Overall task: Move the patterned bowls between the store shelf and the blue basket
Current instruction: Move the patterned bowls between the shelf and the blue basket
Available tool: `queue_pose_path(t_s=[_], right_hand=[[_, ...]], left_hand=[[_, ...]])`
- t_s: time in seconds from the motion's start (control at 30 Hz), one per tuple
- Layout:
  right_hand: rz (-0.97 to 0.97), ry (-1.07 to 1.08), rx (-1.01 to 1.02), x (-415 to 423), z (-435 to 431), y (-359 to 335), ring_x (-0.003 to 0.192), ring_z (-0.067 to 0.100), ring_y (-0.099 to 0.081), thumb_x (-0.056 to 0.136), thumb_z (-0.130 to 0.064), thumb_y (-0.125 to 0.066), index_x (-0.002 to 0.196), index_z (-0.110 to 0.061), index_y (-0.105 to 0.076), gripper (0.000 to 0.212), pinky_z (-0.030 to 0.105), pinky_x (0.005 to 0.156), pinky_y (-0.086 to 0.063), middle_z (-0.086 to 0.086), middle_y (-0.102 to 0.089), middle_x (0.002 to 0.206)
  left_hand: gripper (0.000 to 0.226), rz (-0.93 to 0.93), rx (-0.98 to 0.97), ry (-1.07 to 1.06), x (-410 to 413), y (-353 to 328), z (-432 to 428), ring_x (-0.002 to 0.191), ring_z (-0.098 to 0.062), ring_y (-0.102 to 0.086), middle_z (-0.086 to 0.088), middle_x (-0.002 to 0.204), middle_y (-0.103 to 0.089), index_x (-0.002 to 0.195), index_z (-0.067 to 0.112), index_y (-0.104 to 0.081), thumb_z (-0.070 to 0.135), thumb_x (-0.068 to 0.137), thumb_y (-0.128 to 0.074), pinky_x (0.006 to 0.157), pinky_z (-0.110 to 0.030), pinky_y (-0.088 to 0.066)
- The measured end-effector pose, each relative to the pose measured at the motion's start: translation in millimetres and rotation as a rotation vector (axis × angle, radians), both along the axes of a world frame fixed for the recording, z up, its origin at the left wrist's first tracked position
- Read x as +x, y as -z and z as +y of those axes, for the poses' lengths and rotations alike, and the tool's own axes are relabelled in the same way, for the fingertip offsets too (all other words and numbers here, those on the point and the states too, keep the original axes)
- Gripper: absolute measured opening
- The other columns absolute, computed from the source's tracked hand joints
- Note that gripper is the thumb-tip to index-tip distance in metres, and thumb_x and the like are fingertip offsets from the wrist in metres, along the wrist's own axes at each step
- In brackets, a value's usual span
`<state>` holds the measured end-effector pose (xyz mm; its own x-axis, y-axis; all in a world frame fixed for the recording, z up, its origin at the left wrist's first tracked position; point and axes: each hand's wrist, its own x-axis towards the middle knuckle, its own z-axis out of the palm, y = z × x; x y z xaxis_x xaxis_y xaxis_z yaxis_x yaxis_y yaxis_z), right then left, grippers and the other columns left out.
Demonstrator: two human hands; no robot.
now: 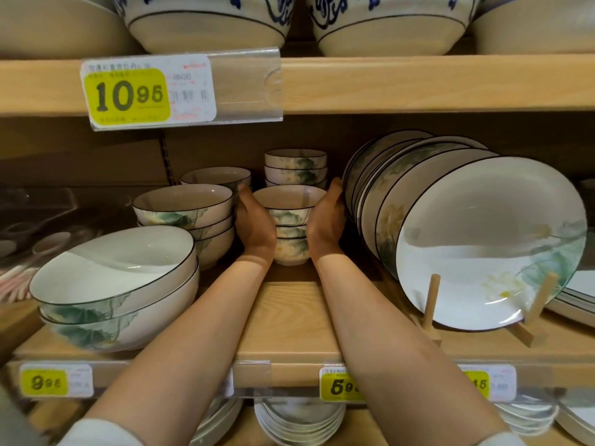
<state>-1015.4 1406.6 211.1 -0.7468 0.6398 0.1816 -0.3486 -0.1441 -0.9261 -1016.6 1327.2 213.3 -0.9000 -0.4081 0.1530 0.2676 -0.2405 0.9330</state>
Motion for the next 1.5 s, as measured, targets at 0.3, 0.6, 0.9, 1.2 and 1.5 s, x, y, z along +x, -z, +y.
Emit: queue_pose_path(t_s=[0.3, 0.6, 0.9, 1.2, 1.5], right_hand=[[0.014, 0.039, 0.225, 23, -2, -6, 0.097, 0.019, -0.056, 0.1, -0.047, -0.028, 0.124, -0.022, -0.056, 0.044, 0.023, 0.075, -0.034, 0.003, -0.063, 0.11], [0.211, 0.102, 0.42, 120, -34, -37, 0.075, 0.013, -0.057, 0.098, -0.03, -0.044, 0.082, -0.021, -0.061, 0.025, 0.013, 0.064, -0.038, -0.006, -0.06, 0.079], [0.319, -0.385, 0.397, 254, -155, 4, 0.083, 0.002, -0.065, 0.086, -0.023, -0.049, 0.075, -0.032, -0.069, 0.025, 0.023, 0.078, -0.052, -0.01, -0.071, 0.08], [0.061, -0.942, 0.339, 329, -312, 88, 0.065, 0.014, -0.065, 0.09, -0.004, -0.05, 0.072, -0.017, -0.068, 0.029, 0.023, 0.064, -0.05, 0.011, -0.071, 0.078], [-0.29, -1.217, 0.512, 336, -451, 196, 0.062, 0.01, -0.063, 0.094, -0.011, -0.051, 0.074, -0.015, -0.067, 0.026, 0.018, 0.053, -0.046, 0.006, -0.07, 0.077]], left_hand=[[0.047, 0.041, -0.024, -0.032, 33, -24, -5, 0.113, -0.029, -0.058, -0.011, 0.121, -0.065, 0.121, 0.013, -0.063, 0.042, 0.098, -0.034, 0.099, -0.039, -0.045], [0.034, 0.154, -0.035, -0.005, 164, -61, -50, 0.101, -0.03, -0.065, -0.01, 0.097, -0.071, 0.084, 0.019, -0.065, 0.035, 0.095, -0.037, 0.095, -0.041, -0.05], [0.033, 0.267, 0.015, -0.104, 343, -14, -207, 0.079, -0.021, -0.068, -0.013, 0.086, -0.073, 0.094, 0.003, -0.066, 0.015, 0.097, -0.035, 0.068, -0.025, -0.054], [0.031, 0.009, 0.104, -0.442, 469, 62, -357, 0.068, -0.018, -0.063, -0.01, 0.08, -0.069, 0.09, 0.007, -0.061, 0.014, 0.097, -0.032, 0.059, -0.022, -0.048], [0.031, -0.224, 0.225, -0.634, 513, 135, -471, 0.055, -0.014, -0.06, -0.011, 0.075, -0.067, 0.087, 0.004, -0.06, 0.013, 0.095, -0.032, 0.049, -0.02, -0.047]])
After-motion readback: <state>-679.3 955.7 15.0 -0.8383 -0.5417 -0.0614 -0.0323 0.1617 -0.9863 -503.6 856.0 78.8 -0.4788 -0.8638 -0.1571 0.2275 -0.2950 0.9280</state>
